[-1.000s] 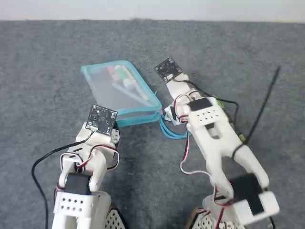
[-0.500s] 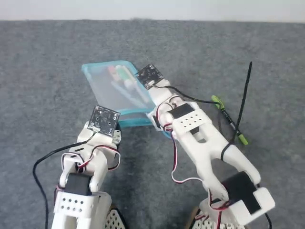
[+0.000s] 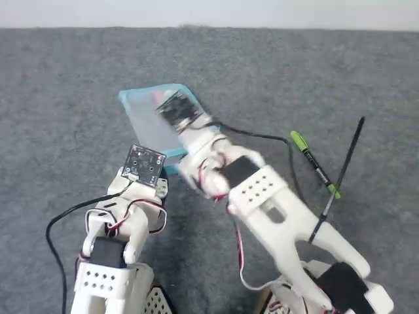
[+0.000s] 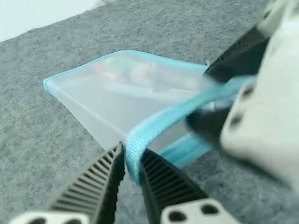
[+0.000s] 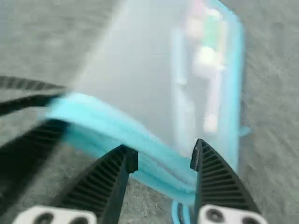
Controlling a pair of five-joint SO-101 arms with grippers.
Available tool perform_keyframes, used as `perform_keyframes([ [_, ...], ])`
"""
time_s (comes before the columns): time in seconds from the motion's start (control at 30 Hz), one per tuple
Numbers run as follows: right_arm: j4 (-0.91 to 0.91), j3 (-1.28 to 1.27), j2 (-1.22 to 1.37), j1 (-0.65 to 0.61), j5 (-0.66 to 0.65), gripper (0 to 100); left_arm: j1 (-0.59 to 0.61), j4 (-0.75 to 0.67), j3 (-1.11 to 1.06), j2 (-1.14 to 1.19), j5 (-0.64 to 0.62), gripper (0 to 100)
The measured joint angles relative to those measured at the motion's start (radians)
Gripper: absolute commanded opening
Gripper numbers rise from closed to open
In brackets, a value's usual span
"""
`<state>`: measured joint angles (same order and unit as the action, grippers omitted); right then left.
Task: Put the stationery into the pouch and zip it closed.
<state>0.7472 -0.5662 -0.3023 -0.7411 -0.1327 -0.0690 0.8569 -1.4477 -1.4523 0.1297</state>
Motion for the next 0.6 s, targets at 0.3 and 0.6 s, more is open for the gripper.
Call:
perform_keyframes([
  [0.3,0.083,0.000,-0.041,0.071,0.003,19.9,0.000,0.000,0.000,0.000,-0.025,1],
  [0.6,0.167,-0.026,-0.103,0.255,0.003,19.8,-0.003,0.000,0.000,0.000,-0.026,1],
])
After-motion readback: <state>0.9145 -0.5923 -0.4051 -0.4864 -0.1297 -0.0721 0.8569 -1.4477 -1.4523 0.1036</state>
